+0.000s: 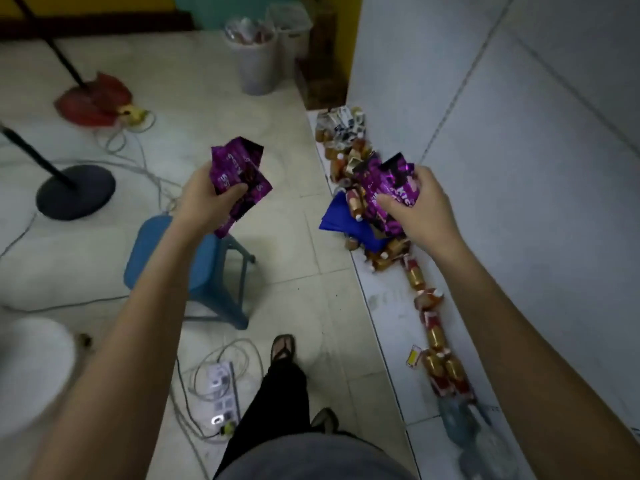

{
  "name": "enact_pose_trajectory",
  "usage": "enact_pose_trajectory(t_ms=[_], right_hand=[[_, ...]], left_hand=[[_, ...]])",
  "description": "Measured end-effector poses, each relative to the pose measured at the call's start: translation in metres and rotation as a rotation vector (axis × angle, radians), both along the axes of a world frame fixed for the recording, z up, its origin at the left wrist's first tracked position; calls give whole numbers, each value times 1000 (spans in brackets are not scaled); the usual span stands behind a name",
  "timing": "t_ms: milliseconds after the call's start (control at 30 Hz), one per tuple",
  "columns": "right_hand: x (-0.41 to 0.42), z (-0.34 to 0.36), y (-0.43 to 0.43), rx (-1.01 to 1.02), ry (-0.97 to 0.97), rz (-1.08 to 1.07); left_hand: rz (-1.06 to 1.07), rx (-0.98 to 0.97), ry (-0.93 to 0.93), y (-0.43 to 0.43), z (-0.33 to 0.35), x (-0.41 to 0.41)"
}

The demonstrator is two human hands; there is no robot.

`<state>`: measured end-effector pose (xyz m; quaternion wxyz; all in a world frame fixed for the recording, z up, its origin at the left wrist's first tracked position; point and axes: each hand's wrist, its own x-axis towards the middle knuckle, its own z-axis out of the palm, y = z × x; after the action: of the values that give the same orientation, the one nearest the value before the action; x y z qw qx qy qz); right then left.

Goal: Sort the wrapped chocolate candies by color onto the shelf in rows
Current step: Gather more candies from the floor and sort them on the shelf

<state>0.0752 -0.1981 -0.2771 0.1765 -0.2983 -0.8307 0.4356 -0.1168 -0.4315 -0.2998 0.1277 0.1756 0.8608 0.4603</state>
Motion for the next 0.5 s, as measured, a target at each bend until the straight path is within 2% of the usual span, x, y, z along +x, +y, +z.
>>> enact_pose_trajectory(t_ms=[267,500], right_hand=[[-93,-91,3,-239,-220,4],[-190,-118,38,-349,-333,-62]], left_hand=[[215,69,-197,-25,-75,-83],[178,114,-355,18,-97,-165]])
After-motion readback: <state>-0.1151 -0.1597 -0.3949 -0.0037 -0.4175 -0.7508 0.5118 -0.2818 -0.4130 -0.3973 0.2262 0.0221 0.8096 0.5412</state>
